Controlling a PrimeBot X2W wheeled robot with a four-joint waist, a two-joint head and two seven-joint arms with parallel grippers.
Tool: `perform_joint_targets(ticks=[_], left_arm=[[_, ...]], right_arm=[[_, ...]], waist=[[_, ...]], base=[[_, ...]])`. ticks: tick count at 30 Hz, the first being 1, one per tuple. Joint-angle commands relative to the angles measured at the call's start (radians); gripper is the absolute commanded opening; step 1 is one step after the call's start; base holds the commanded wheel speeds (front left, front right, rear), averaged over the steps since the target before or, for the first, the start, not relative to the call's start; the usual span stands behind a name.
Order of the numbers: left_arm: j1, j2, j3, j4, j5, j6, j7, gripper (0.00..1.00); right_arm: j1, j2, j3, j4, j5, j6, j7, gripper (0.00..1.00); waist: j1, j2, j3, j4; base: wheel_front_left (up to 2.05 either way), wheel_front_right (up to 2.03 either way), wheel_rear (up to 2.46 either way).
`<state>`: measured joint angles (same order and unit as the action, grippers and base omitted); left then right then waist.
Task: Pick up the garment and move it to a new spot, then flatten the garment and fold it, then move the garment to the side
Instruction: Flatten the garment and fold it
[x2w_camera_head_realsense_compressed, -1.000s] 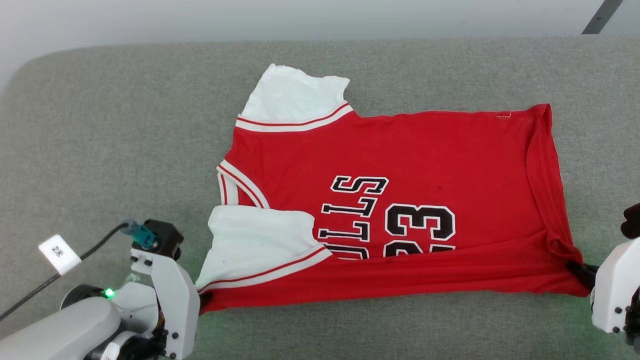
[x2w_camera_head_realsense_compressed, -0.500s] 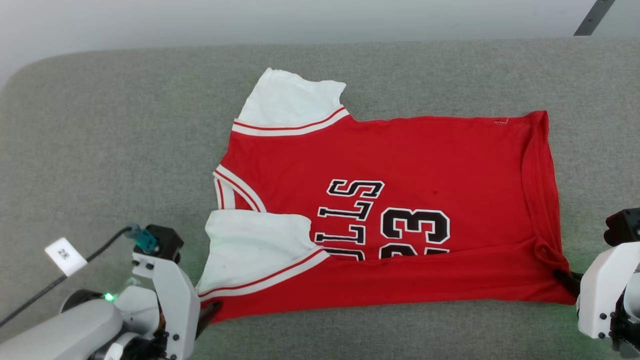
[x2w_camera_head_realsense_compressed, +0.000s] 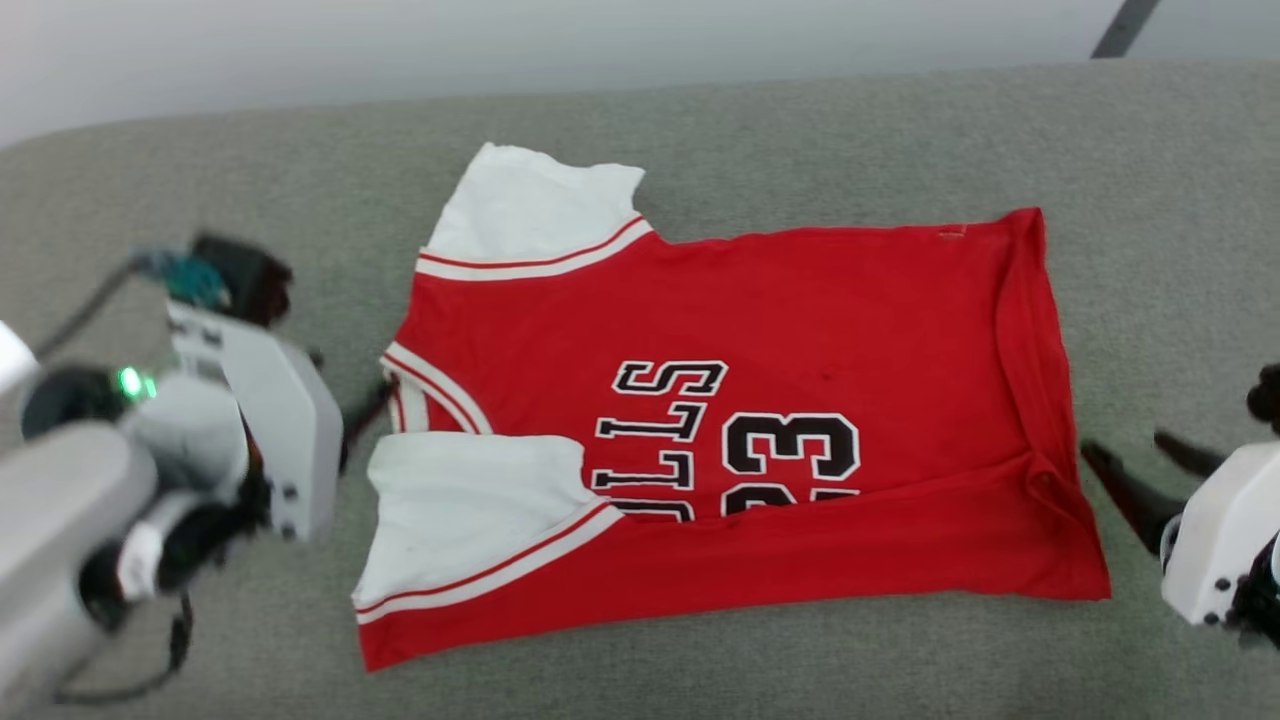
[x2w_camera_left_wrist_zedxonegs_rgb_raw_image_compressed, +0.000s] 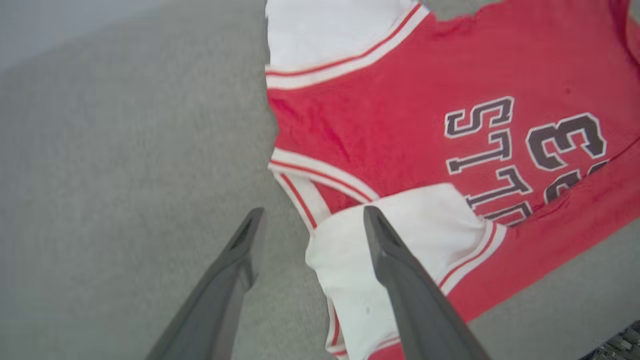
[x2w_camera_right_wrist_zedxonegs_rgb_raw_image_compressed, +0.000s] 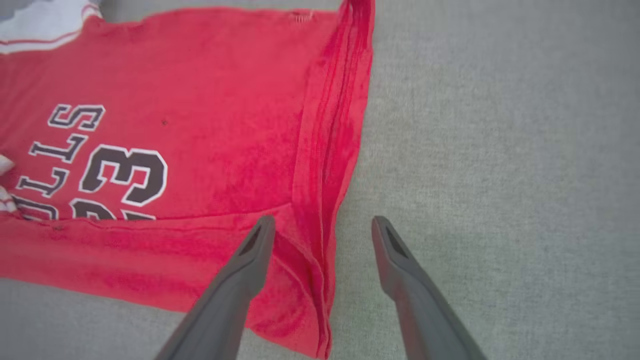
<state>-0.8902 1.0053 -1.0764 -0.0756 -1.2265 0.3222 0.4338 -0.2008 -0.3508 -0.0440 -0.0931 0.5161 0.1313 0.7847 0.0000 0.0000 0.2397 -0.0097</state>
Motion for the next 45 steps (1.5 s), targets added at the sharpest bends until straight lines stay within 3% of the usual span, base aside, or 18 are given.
perform_joint_targets(ticks=[1, 11, 22, 32, 41, 42, 43, 45], left_arm=[[-0.034, -0.011, 0.011, 0.018, 0.022, -0.018, -0.01, 1.0], [-0.228, -0.086, 0.067, 0.225, 0.098, -0.13, -0.058, 1.0], [-0.407, -0.144, 0.08, 0.487, 0.138, -0.255, -0.022, 1.0], [-0.527, -0.165, 0.048, 0.663, 0.157, -0.319, 0.12, 1.0], [-0.562, -0.186, 0.034, 0.801, 0.121, -0.308, 0.259, 1.0], [-0.557, -0.194, 0.028, 0.809, 0.119, -0.313, 0.281, 0.21], [-0.552, -0.2, 0.021, 0.818, 0.113, -0.313, 0.304, 0.0], [-0.551, -0.208, 0.015, 0.828, 0.111, -0.318, 0.319, 0.0]], right_arm=[[-0.02, 0.007, 0.002, -0.024, -0.013, -0.001, -0.038, 1.0], [-0.078, 0.049, 0.046, -0.142, -0.121, -0.001, -0.449, 1.0], [-0.099, 0.124, 0.106, -0.148, -0.226, -0.001, -0.866, 1.0], [-0.113, 0.185, 0.132, -0.109, -0.233, -0.001, -0.965, 1.0], [-0.123, 0.187, 0.148, -0.086, -0.218, -0.001, -0.971, 1.0], [-0.128, 0.182, 0.155, -0.086, -0.209, -0.001, -0.965, 1.0], [-0.129, 0.176, 0.162, -0.084, -0.198, -0.001, -0.956, 1.0], [-0.138, 0.167, 0.169, -0.084, -0.178, -0.001, -0.942, 1.0]], waist=[[0.0, 0.0, 0.016, -0.024], [0.0, 0.0, 0.097, -0.12], [0.0, 0.0, 0.248, -0.22], [0.0, 0.0, 0.35, -0.28], [0.0, 0.0, 0.392, -0.303], [0.0, 0.0, 0.394, -0.303], [0.0, 0.0, 0.394, -0.302], [0.0, 0.0, 0.395, -0.299]], base=[[0.0, 0.0, 0.0], [0.0, 0.0, 0.0], [0.0, 0.0, 0.0], [0.0, 0.0, 0.0], [0.0, 0.0, 0.0], [0.0, 0.0, 0.0], [0.0, 0.0, 0.0], [0.0, 0.0, 0.0]])
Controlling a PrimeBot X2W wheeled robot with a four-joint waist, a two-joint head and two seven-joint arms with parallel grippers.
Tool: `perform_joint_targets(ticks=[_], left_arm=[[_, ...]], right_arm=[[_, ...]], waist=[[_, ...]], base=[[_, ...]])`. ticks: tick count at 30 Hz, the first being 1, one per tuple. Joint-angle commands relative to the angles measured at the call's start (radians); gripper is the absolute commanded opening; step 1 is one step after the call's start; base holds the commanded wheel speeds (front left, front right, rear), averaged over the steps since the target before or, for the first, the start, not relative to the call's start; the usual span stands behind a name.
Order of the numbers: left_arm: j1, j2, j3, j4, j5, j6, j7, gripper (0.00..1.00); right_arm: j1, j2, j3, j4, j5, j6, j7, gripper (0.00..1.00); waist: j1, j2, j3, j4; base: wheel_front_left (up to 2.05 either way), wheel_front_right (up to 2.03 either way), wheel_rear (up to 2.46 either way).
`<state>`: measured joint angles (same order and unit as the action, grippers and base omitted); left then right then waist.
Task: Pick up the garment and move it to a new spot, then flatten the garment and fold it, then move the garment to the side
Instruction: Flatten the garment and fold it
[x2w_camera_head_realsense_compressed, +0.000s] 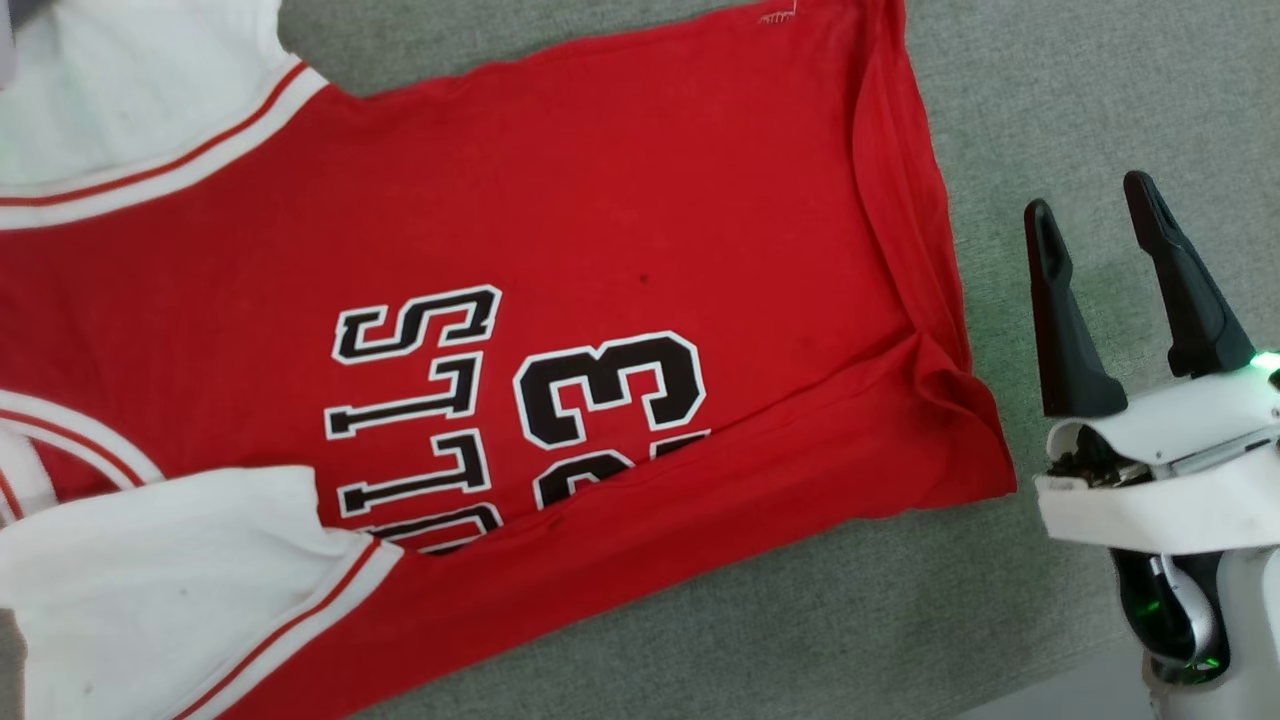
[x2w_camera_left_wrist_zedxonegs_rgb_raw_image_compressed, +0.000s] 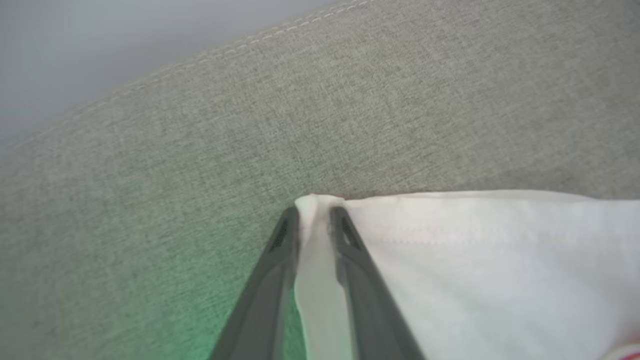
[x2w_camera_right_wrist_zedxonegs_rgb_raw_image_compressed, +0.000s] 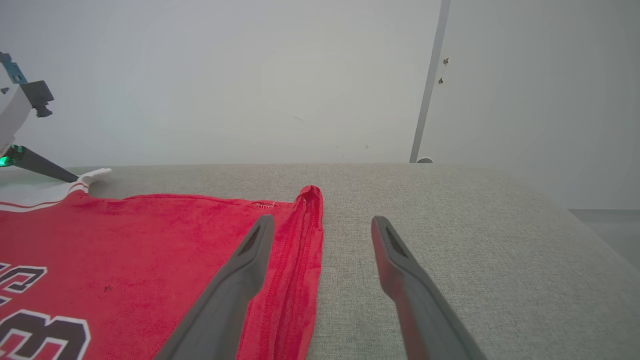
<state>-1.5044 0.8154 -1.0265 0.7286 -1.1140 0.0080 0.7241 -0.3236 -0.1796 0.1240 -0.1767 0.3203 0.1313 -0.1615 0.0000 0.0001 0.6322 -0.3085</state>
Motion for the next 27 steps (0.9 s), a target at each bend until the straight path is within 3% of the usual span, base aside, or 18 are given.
perform_joint_targets(ticks=[1, 12, 22, 27], left_arm=[[0.061, -0.022, -0.034, 0.025, -0.001, -0.006, 0.021, 0.0], [0.065, -0.081, -0.034, 0.05, -0.005, -0.029, -0.02, 0.0], [0.029, -0.144, -0.033, 0.096, 0.002, -0.054, -0.057, 0.0], [0.01, -0.165, -0.032, 0.122, 0.005, -0.066, -0.072, 0.0]], right_arm=[[-0.022, -0.006, 0.0, 0.0, 0.026, -0.001, 0.013, 1.0], [-0.205, -0.06, 0.009, 0.083, 0.104, -0.001, 0.219, 1.0], [-0.494, -0.128, 0.111, 0.386, 0.186, -0.001, 0.485, 1.0], [-0.607, -0.125, 0.149, 0.543, 0.212, -0.001, 0.591, 1.0]], waist=[[0.0, -0.0001, 0.001, 0.003], [0.0, -0.0001, -0.024, 0.062], [0.0, -0.0001, -0.023, 0.11], [0.0, -0.0001, -0.014, 0.119]], base=[[0.0, 0.0, 0.0], [0.0, 0.0, 0.0], [0.0, 0.0, 0.0], [0.0, 0.0, 0.0]])
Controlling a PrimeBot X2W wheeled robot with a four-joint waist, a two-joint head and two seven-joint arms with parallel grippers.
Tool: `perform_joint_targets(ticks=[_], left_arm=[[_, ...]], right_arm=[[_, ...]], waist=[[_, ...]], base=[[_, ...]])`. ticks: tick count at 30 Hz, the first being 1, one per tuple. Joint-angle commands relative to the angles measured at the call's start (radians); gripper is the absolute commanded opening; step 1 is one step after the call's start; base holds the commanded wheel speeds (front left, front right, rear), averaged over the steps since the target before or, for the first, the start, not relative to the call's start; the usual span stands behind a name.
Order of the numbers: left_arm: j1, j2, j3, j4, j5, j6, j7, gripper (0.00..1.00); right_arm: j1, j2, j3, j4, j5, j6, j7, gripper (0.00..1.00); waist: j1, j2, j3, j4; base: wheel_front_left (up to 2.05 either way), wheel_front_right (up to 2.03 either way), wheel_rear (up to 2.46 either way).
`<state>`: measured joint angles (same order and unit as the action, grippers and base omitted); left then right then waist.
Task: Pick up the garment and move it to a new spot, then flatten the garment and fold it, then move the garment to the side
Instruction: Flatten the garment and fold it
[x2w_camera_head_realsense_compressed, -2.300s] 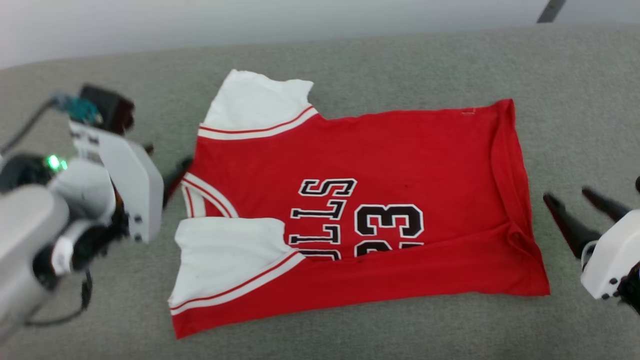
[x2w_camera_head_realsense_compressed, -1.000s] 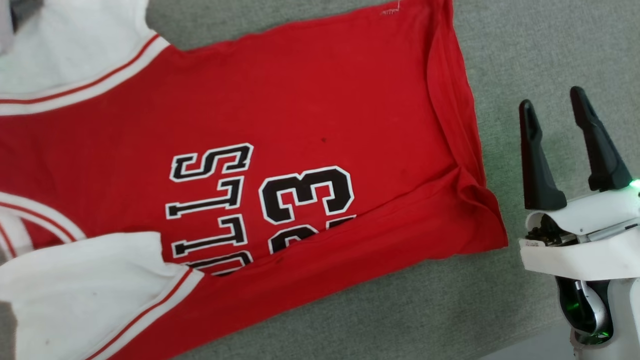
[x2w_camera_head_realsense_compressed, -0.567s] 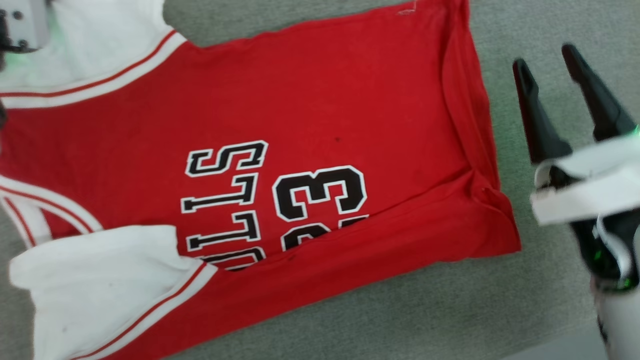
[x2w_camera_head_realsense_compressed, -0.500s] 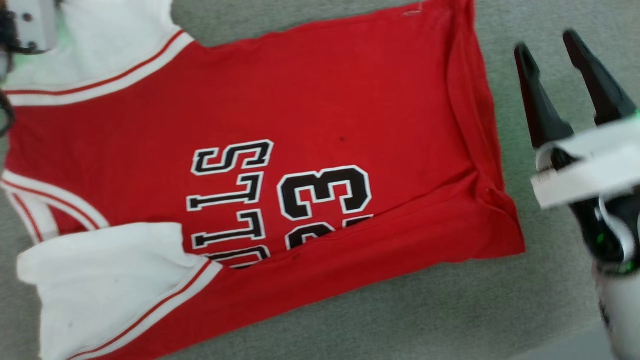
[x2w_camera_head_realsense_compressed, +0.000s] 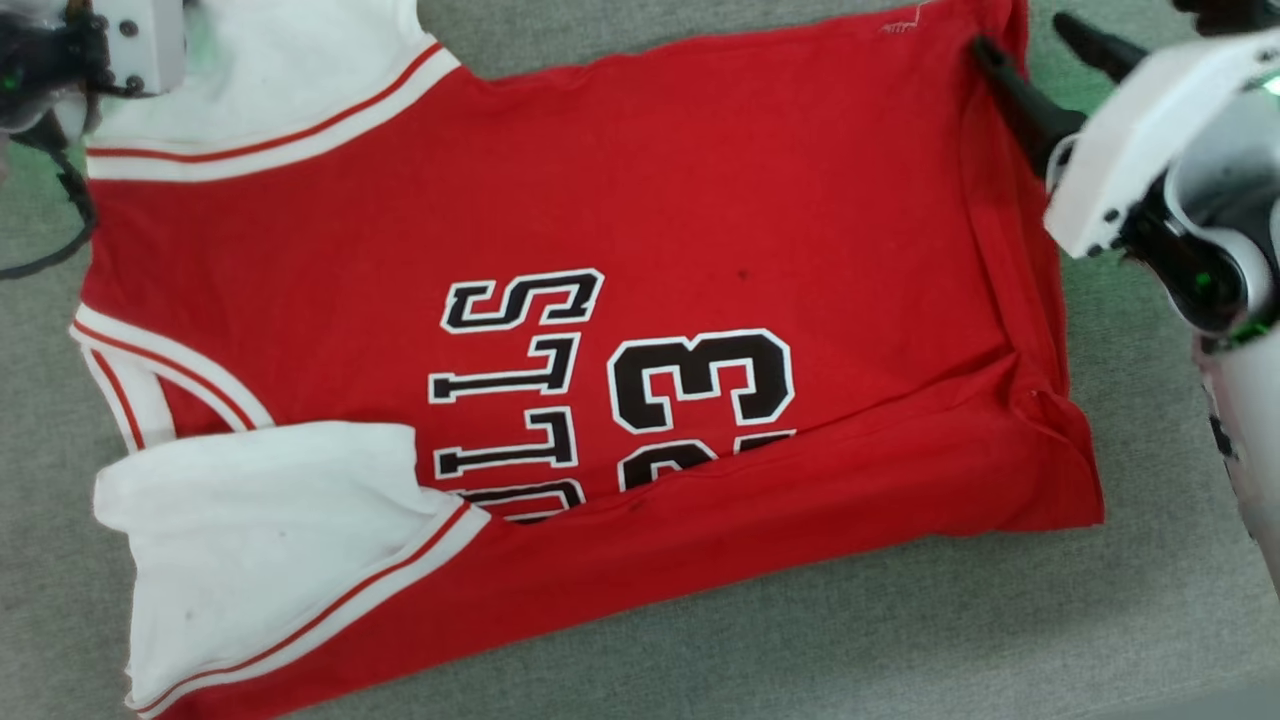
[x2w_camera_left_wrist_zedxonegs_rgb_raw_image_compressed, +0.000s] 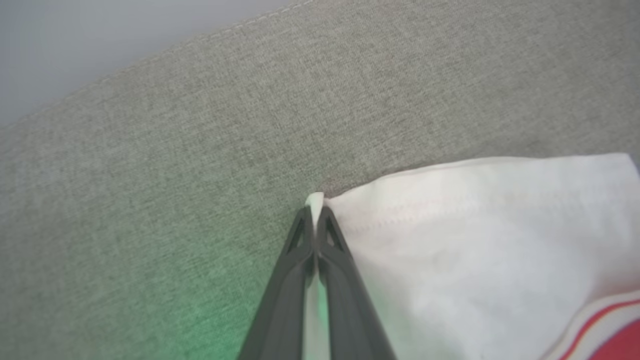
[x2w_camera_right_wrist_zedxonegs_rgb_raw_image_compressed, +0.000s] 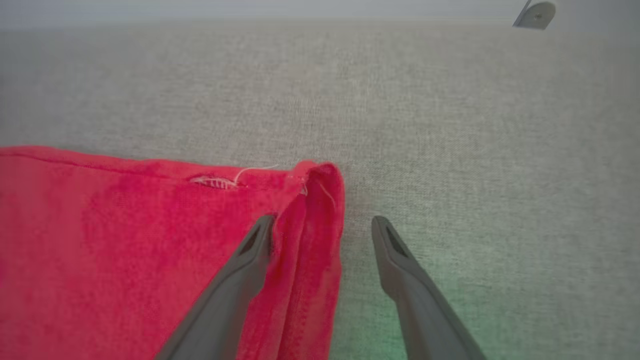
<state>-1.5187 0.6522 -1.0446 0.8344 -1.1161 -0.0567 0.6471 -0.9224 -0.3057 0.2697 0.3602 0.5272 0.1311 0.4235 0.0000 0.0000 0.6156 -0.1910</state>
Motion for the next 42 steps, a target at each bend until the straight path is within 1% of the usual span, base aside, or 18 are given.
perform_joint_targets(ticks=[1, 6, 7, 8, 10, 13, 16, 23, 29, 33, 36, 40, 42], left_arm=[[0.022, -0.005, -0.014, 0.02, 0.007, -0.004, 0.004, 0.0], [0.016, -0.017, -0.014, 0.043, 0.006, -0.013, -0.009, 0.0], [0.015, -0.019, -0.014, 0.048, 0.006, -0.016, -0.012, 0.0], [0.013, -0.021, -0.014, 0.052, 0.006, -0.018, -0.013, 0.0], [0.011, -0.026, -0.014, 0.06, 0.005, -0.02, -0.019, 0.0], [0.006, -0.035, -0.004, 0.072, 0.001, -0.024, -0.044, 0.0], [0.0, -0.044, 0.006, 0.079, -0.005, -0.03, -0.072, 0.0], [-0.027, -0.064, 0.012, 0.072, -0.011, -0.051, -0.106, 0.0], [-0.017, -0.07, 0.024, 0.051, -0.034, -0.06, -0.12, 0.0], [0.014, -0.058, 0.03, 0.013, -0.055, -0.066, -0.111, 0.0], [0.048, -0.036, 0.036, -0.038, -0.08, -0.065, -0.101, 0.0], [0.115, 0.014, 0.035, -0.149, -0.1, -0.036, -0.093, 0.0], [0.157, 0.049, 0.035, -0.228, -0.11, -0.008, -0.086, 0.0]], right_arm=[[-0.029, 0.003, 0.019, 0.032, 0.018, -0.001, 0.032, 1.0], [-0.096, 0.017, 0.08, 0.161, 0.069, -0.001, 0.159, 1.0], [-0.105, 0.017, 0.092, 0.183, 0.079, -0.001, 0.178, 0.69], [-0.114, 0.018, 0.098, 0.202, 0.085, -0.001, 0.194, 0.0], [-0.133, 0.012, 0.117, 0.232, 0.088, -0.001, 0.215, 0.0], [-0.162, 0.006, 0.121, 0.26, 0.095, -0.001, 0.203, 0.0], [-0.179, -0.006, 0.13, 0.271, 0.1, -0.001, 0.177, 0.0], [-0.178, -0.056, 0.153, 0.274, 0.11, -0.001, 0.094, 0.0], [-0.158, -0.098, 0.197, 0.247, 0.119, -0.001, 0.037, 0.0], [-0.129, -0.135, 0.231, 0.219, 0.135, -0.001, 0.034, 0.0], [-0.101, -0.17, 0.253, 0.191, 0.159, -0.001, 0.034, 0.0], [-0.046, -0.216, 0.276, 0.152, 0.188, -0.001, 0.031, 0.0], [-0.016, -0.24, 0.283, 0.129, 0.202, -0.001, 0.033, 0.0]], waist=[[0.0, 0.0, 0.004, 0.003], [0.0, 0.0, 0.009, 0.006], [0.0, 0.0, 0.009, 0.006], [0.0, 0.0, 0.01, 0.006], [0.0, 0.0, 0.009, 0.007], [0.0, 0.0, 0.003, 0.011], [0.0, 0.0, -0.013, 0.021], [0.0, 0.0, -0.083, 0.061], [0.0, 0.0, -0.159, 0.101], [0.0, 0.0, -0.212, 0.125], [0.0, 0.0, -0.247, 0.139], [0.0, 0.0, -0.291, 0.155], [0.0, 0.0, -0.309, 0.16]], base=[[0.0, 0.0, 0.0], [0.0, 0.0, 0.0], [0.0, 0.0, 0.0], [0.0, 0.0, 0.0], [0.0, 0.0, 0.0], [0.0, 0.0, 0.0], [0.0, 0.0, 0.0], [0.0, 0.0, 0.0], [0.0, 0.0, 0.0], [0.0, 0.0, 0.0], [0.0, 0.0, 0.0], [0.0, 0.0, 0.0], [0.0, 0.0, 0.0]])
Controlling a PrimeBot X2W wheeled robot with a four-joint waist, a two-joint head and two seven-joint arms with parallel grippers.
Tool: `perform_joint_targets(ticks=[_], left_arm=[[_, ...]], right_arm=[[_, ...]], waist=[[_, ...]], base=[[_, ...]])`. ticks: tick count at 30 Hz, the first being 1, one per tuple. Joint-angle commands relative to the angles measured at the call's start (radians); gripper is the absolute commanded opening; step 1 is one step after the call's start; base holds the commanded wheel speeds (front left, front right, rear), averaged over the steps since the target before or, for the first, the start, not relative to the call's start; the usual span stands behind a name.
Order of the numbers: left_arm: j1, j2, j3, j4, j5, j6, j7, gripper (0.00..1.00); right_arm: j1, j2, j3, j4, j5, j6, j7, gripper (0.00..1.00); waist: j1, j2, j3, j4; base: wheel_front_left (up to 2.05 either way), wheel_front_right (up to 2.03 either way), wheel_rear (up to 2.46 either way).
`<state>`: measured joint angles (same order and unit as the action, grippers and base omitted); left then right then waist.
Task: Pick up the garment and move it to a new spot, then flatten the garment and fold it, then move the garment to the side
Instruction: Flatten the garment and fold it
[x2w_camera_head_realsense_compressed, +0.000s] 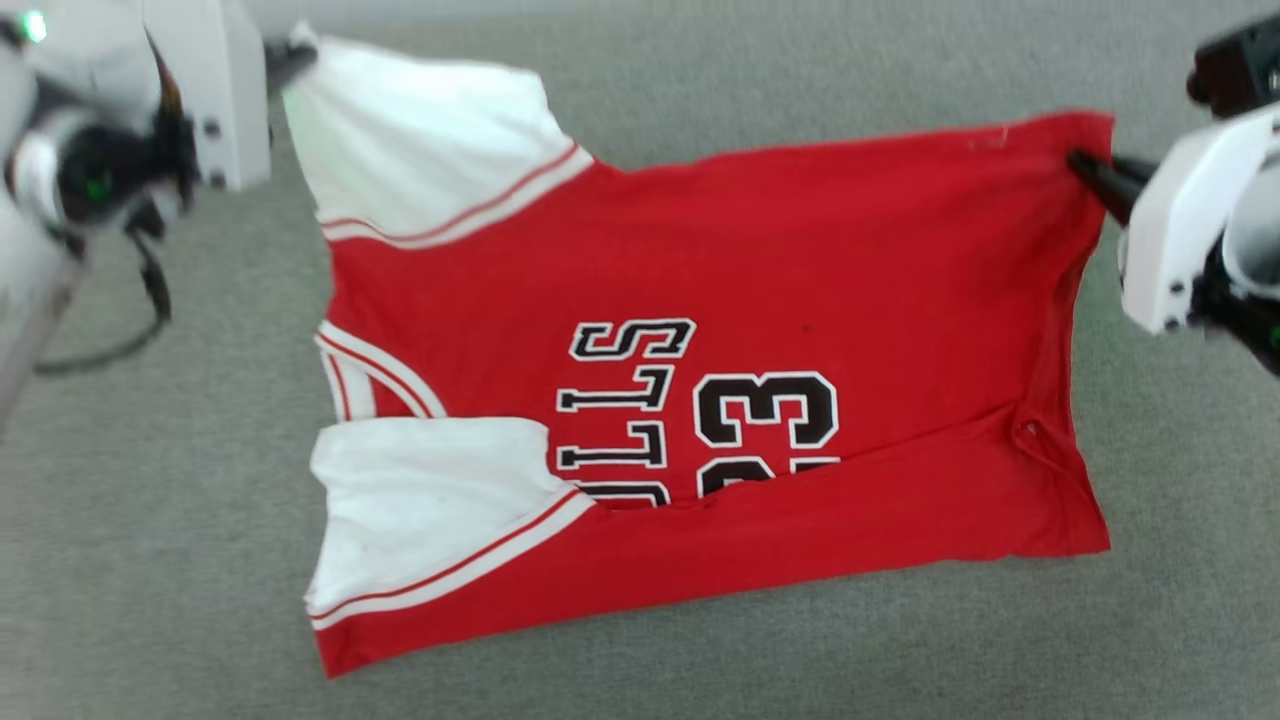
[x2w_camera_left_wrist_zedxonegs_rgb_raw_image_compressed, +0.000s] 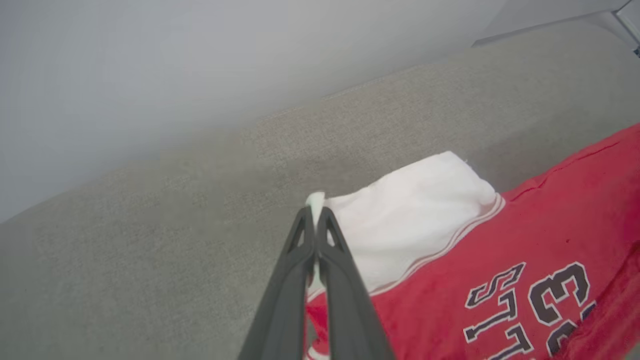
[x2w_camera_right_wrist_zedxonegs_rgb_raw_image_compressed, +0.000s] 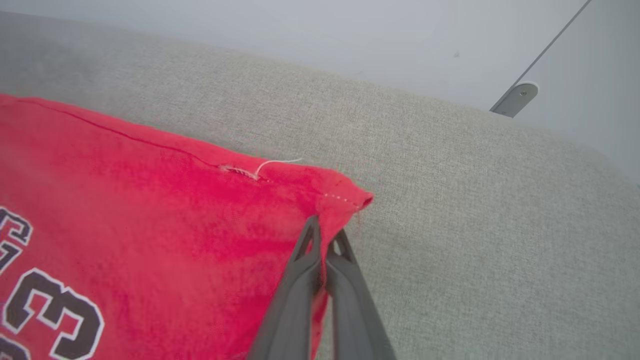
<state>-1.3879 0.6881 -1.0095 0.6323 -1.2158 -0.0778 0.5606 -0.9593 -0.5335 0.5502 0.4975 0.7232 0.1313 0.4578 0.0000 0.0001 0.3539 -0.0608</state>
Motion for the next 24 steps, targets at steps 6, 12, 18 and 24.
perform_joint_targets(ticks=[6, 12, 18, 24], left_arm=[[0.186, 0.158, -0.015, -0.355, -0.029, 0.154, 0.021, 0.0], [0.322, 0.27, -0.041, -0.61, -0.051, 0.278, 0.03, 0.0], [0.448, 0.307, -0.074, -0.729, -0.088, 0.35, 0.011, 0.0], [0.514, 0.267, -0.111, -0.693, -0.112, 0.34, 0.009, 0.0]], right_arm=[[0.134, -0.082, 0.006, -0.074, 0.051, -0.001, 0.009, 0.0], [0.237, -0.118, 0.005, -0.124, 0.084, -0.001, 0.031, 0.0], [0.334, -0.133, 0.024, -0.155, 0.11, -0.001, 0.079, 0.0], [0.369, -0.117, 0.041, -0.153, 0.117, -0.001, 0.126, 0.0]], waist=[[0.0, -0.0001, -0.085, 0.045], [0.0, -0.0001, -0.096, 0.052], [0.0, -0.0001, -0.094, 0.053], [0.0, -0.0001, -0.087, 0.048]], base=[[0.0, 0.0, 0.0], [0.0, 0.0, 0.0], [0.0, 0.0, 0.0], [0.0, 0.0, 0.0]])
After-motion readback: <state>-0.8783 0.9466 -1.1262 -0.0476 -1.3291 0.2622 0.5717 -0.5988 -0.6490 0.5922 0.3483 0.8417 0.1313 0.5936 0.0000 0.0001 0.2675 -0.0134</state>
